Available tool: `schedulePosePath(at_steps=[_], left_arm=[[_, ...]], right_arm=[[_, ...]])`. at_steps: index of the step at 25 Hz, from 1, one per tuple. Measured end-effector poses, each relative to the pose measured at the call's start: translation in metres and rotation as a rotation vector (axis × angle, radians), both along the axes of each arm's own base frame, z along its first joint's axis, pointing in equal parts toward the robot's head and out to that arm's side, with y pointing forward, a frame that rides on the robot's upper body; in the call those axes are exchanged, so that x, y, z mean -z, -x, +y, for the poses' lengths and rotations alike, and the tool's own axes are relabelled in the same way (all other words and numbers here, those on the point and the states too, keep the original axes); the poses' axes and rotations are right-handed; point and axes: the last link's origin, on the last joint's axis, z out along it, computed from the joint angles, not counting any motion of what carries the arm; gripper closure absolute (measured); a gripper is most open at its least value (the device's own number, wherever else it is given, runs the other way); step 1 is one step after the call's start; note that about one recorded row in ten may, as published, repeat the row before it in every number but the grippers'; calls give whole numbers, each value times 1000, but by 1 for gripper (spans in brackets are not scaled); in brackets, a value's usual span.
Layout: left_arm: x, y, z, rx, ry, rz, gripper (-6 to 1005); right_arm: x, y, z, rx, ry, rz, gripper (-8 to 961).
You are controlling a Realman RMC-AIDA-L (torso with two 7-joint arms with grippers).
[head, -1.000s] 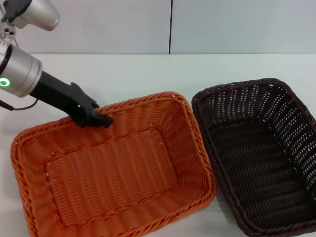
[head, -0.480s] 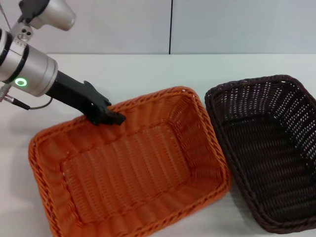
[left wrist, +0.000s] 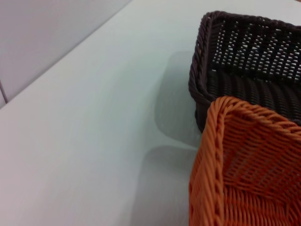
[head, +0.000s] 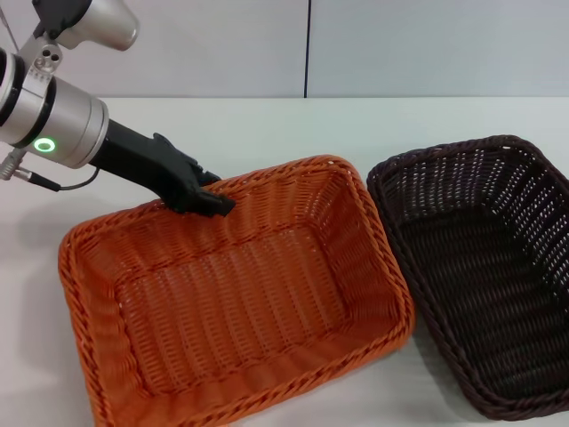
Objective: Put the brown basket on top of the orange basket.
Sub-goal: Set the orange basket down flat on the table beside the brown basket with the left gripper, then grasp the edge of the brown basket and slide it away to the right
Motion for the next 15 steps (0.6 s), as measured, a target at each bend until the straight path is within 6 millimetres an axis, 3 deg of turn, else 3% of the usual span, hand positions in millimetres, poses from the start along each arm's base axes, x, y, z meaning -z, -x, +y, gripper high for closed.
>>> schedulePosePath(at_steps=[1, 8, 11, 15], left_arm=[[0, 0, 0, 4, -10, -1, 737], [-2, -3, 7, 11, -81, 0, 440], [-7, -5, 10, 16, -125, -29, 297], [-23, -8, 10, 37, -210, -93, 185]], right_arm=[[0, 0, 0, 2, -1, 2, 384], [1, -1, -1, 4, -1, 2, 385], [1, -1, -1, 4, 0, 2, 385], [1, 0, -1, 1, 1, 1, 385]])
